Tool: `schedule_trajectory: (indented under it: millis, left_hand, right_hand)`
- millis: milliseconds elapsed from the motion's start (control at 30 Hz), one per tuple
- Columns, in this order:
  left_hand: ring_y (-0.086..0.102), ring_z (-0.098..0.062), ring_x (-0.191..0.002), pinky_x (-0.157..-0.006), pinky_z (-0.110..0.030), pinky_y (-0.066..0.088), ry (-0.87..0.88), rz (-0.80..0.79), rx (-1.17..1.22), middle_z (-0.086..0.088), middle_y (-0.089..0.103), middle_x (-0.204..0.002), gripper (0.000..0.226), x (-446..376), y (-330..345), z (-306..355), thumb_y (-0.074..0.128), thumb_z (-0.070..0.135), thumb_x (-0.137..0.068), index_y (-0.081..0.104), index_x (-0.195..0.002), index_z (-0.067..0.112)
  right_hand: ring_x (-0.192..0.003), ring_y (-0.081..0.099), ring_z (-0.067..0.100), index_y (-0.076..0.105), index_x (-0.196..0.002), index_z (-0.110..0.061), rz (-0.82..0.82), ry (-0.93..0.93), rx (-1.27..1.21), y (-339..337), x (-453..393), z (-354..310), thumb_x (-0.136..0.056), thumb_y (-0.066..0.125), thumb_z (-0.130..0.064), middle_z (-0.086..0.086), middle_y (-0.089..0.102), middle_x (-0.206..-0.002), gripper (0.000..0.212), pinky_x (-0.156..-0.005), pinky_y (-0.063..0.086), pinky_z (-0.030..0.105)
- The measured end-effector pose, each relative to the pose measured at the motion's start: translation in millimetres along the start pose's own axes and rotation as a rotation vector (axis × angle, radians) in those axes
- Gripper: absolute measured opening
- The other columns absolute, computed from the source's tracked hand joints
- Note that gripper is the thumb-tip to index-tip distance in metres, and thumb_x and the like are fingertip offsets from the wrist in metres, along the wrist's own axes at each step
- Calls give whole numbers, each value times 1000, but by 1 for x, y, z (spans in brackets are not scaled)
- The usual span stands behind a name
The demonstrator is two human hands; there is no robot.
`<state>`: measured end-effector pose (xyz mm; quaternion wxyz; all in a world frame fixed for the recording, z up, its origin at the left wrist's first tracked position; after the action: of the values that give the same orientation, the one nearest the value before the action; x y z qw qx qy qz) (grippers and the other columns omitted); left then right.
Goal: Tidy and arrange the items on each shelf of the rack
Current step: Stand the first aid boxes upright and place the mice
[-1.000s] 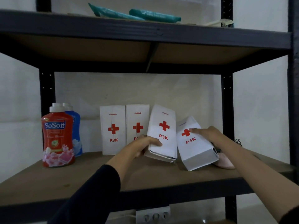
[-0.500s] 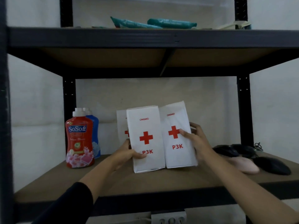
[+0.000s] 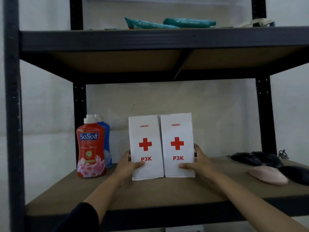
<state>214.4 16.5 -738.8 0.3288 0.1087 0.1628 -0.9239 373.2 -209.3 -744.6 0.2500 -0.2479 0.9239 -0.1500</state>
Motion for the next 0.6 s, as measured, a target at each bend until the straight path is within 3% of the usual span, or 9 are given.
schedule_trajectory:
  millis: [100,200,267,367,500,600]
  left_hand:
    - [53,-30,-122,-102,-54,43,9,15,1,-7,54,-135,59,-1,0,-2,71,17,-83,41,-133,20]
    - [51,-30,-125,-104,-53,42,15,40,-4,-7,53,-136,57,-3,-3,-1,68,15,-85,41,-135,19]
    - [51,-29,-125,-104,-52,42,19,41,-4,-7,54,-136,57,-4,-4,-2,67,14,-85,41,-136,19]
    - [51,-29,-125,-105,-51,41,26,51,-15,-7,54,-136,55,-4,-5,-1,65,13,-87,41,-136,18]
    - [48,-29,-127,-106,-51,39,13,61,-23,-7,52,-137,54,-7,-5,-1,64,13,-88,40,-136,18]
    - [49,-30,-127,-105,-54,40,13,72,-17,-8,52,-138,56,-9,-5,-4,65,13,-87,39,-136,18]
  right_hand:
    - [-109,53,15,29,-141,-21,-10,-1,8,7,-6,-6,-70,86,-19,0,54,-127,91,-97,47,36]
    - [-117,54,24,26,-140,-31,0,1,70,15,-15,-2,-54,87,-48,4,52,-129,107,-103,46,49]
    - [-117,53,25,23,-141,-35,-14,28,80,19,-25,6,-45,81,-59,6,51,-129,115,-104,45,52]
    - [-117,51,27,20,-144,-36,-15,39,92,24,-29,5,-58,85,-46,8,48,-129,108,-106,43,50]
    - [-121,50,27,17,-143,-44,-53,30,78,26,-44,18,-44,79,-63,5,49,-131,119,-106,43,54]
    - [-122,50,24,18,-142,-46,-73,22,74,26,-49,22,-46,79,-62,2,52,-130,115,-106,42,53]
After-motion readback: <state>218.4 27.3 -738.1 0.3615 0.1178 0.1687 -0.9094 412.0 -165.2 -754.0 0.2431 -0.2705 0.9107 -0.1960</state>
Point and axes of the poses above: each hand's wrist, its own x-axis away from the middle knuckle, its own y-axis out of the palm, z = x × y, the point moved 4 cm from there along -x, towards the middle knuckle
